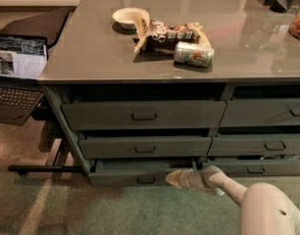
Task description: Close bottom drawer
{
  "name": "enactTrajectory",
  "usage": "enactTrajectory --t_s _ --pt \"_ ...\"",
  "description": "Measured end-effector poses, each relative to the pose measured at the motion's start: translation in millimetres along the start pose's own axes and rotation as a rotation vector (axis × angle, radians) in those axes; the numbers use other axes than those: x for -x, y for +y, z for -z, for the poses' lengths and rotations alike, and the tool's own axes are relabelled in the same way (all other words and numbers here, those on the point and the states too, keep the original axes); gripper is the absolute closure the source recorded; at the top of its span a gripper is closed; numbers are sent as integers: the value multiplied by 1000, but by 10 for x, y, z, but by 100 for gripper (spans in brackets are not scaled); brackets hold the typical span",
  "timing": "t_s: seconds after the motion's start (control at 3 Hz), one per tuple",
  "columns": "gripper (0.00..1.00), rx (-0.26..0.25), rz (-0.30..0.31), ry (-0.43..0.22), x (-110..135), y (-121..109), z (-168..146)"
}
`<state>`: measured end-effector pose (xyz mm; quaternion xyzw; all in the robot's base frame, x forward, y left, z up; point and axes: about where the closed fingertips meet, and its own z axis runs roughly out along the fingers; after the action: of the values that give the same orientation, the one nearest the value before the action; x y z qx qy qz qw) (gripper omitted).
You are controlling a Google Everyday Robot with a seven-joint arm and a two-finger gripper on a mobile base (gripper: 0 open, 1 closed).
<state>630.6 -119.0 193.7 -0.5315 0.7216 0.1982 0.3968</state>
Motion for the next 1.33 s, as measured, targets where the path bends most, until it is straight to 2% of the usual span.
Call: enactTrajectory --t_s 0.33,0.67,1.33 --pt "12 -18 -2 -8 -6 5 33" --pt "0 -25 -4 -13 -13 61 56" --pt "0 -25 -4 -13 -10 97 60"
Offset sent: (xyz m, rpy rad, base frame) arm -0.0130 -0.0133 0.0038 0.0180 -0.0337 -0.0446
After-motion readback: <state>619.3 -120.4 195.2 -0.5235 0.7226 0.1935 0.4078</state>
